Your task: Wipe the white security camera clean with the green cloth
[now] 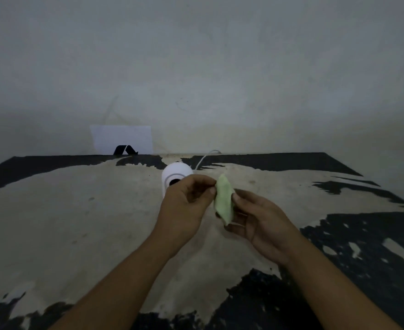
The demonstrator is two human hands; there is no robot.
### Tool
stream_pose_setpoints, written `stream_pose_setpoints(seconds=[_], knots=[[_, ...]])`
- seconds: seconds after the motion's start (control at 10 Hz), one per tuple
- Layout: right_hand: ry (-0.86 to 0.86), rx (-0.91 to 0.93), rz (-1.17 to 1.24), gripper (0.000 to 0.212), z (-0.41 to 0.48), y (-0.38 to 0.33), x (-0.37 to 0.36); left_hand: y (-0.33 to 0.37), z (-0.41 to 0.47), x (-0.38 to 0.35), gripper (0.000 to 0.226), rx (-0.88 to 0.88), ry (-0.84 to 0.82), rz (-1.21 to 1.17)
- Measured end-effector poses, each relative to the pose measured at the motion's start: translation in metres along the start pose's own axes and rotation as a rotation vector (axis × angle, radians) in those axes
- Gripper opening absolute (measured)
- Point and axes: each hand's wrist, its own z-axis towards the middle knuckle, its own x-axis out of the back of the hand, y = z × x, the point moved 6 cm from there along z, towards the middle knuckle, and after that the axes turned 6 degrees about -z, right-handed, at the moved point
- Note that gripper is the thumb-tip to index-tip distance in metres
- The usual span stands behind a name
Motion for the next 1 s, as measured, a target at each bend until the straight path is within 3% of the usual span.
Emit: stream_pose_setpoints(seconds=[0.2,0.4,0.5,0.7,0.9,1.0], knots=[[0.269,0.123,-0.117,0.029,0.013,-0.017,0.065,-0.023,0.011,-0.035,0.01,-0.006,-0.01,0.091],[0.427,0.21,-0.456,0.024,0.019,-0.009,0.096,-0.049,0.019,-0.068,0.025,-0.011,-0.133,0.318],[0.435,0.254,-0.742,0.027,0.021,-0.009,0.096,-0.059,0.02,-0.075,0.027,0.038,-0.139,0.373],[0.448,0.452,-1.09,0.046,0.021,-0.008,0.079,-0.064,0.019,-0.077,0.026,-0.056,-0.109,0.593],[0.538,0.373,-1.184,0.032,0.025,-0.005,0.09,-0.077,0.017,-0.074,0.048,0.056,-0.143,0.854],[0.582,0.374,-1.168,0.027,0.022,-0.006,0.093,-0.074,0.016,-0.069,0.049,0.012,-0.146,0.897]])
